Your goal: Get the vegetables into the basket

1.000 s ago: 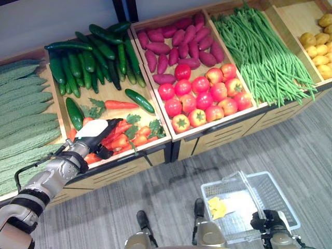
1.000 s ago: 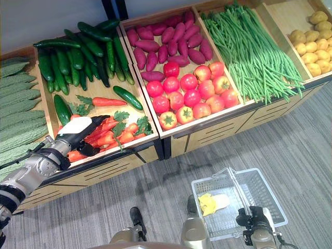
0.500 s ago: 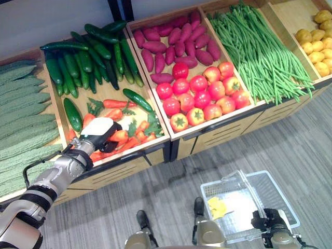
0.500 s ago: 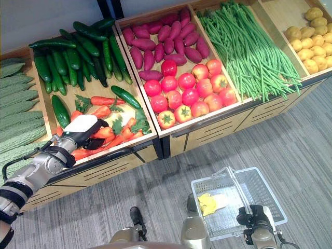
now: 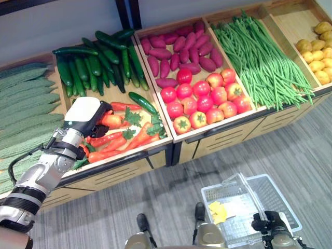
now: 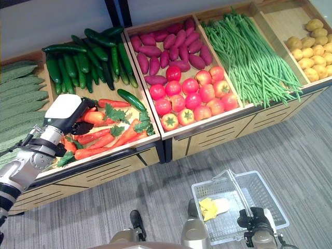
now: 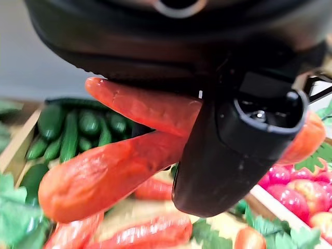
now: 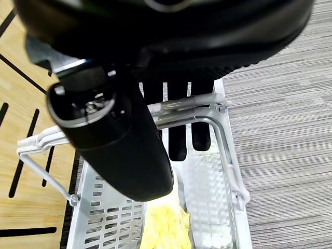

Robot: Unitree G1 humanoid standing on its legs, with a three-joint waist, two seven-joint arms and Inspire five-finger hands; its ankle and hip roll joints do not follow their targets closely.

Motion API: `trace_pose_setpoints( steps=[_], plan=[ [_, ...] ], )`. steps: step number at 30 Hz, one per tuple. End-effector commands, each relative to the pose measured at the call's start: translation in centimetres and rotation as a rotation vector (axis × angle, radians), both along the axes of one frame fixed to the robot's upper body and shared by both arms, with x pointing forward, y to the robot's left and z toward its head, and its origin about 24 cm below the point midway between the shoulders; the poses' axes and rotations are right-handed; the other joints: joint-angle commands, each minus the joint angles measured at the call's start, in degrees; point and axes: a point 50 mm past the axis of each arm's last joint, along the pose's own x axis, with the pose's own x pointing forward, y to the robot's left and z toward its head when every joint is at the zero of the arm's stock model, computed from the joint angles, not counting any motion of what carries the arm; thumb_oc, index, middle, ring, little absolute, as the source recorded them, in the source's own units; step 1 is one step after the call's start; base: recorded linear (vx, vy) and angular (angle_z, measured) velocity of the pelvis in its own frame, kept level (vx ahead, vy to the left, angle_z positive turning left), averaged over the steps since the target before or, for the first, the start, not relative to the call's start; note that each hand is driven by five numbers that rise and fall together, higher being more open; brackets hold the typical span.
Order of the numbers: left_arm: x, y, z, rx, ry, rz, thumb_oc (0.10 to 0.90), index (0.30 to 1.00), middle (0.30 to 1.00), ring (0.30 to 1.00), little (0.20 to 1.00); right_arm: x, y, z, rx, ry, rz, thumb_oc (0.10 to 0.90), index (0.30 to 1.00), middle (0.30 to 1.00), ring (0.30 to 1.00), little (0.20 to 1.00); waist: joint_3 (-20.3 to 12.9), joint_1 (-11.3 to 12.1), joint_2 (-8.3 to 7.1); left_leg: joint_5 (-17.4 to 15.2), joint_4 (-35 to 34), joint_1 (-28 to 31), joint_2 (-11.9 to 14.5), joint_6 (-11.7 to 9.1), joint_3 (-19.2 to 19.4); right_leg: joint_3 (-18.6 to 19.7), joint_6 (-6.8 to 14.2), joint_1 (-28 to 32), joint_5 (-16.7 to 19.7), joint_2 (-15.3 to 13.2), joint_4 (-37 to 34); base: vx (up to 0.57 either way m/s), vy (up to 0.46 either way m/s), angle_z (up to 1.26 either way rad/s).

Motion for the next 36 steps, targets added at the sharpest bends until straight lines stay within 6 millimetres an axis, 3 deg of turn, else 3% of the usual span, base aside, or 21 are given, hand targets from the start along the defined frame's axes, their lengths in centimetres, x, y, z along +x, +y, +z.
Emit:
trace_pose_setpoints(
  steps=[1,10,18,29,33,36],
  plan=[
    [0.1,0.4,6.1,0.067,-0.188,-0.047,0.400,0.300,0.300,0.300,0.300,0.1,-2.1,1.4,-0.105,-0.043,-0.003,0.400,0.300,0.300,0.300,0.300,-4.41,-0.25,-2.67,-4.04,0.09,2.99,1.16,-2.57,-2.91,1.39,6.95,-0.30,0.74,-5.41,-0.04,0.00,0.000,0.00],
    [-0.5,-0.9,6.5,0.229,-0.049,-0.165,0.400,0.300,0.300,0.300,0.300,-0.5,-2.6,1.6,-0.107,-0.030,-0.009,0.400,0.300,0.300,0.300,0.300,-4.90,-0.24,-1.97,-3.86,0.09,3.47,1.01,-2.63,-3.05,1.10,7.01,0.59,0.60,-5.49,-0.04,0.00,-0.001,0.03],
    [-0.4,-0.8,6.2,0.235,-0.033,-0.161,0.400,0.300,0.300,0.300,0.300,-0.6,-2.7,1.6,-0.103,-0.027,-0.013,0.400,0.300,0.300,0.300,0.300,-4.86,-0.15,-1.89,-3.80,0.09,3.77,1.04,-2.61,-2.96,1.31,6.97,0.72,0.47,-5.32,-0.04,0.00,0.000,0.00],
    [-0.1,-2.3,6.7,0.179,-0.060,-0.224,0.400,0.300,0.300,0.300,0.300,-0.5,-3.0,1.9,-0.112,-0.044,-0.032,0.400,0.300,0.300,0.300,0.300,-3.51,-0.32,-3.23,-5.80,2.81,3.66,-0.93,-0.90,-1.99,2.59,7.88,0.02,1.44,-7.08,1.26,0.00,0.059,-0.05],
    [0.5,-3.6,6.9,0.173,-0.060,-0.271,0.400,0.300,0.300,0.300,0.300,-0.8,-2.7,1.6,-0.098,-0.038,-0.039,0.400,0.300,0.300,0.300,0.300,-3.55,-0.81,-3.90,-7.19,3.92,2.96,-2.11,0.22,-1.73,4.00,8.00,-2.19,2.76,-8.37,3.86,-0.04,0.136,-0.05],
    [1.0,-4.6,6.6,0.165,-0.056,-0.305,0.400,0.300,0.300,0.300,0.300,-1.6,-2.4,1.1,-0.084,-0.018,-0.050,0.400,0.300,0.300,0.300,0.300,-3.51,-2.27,-4.49,-8.07,2.25,4.66,-4.96,1.94,0.29,6.60,8.00,-4.29,9.25,-9.86,4.30,-0.06,0.244,-0.20]
  ],
)
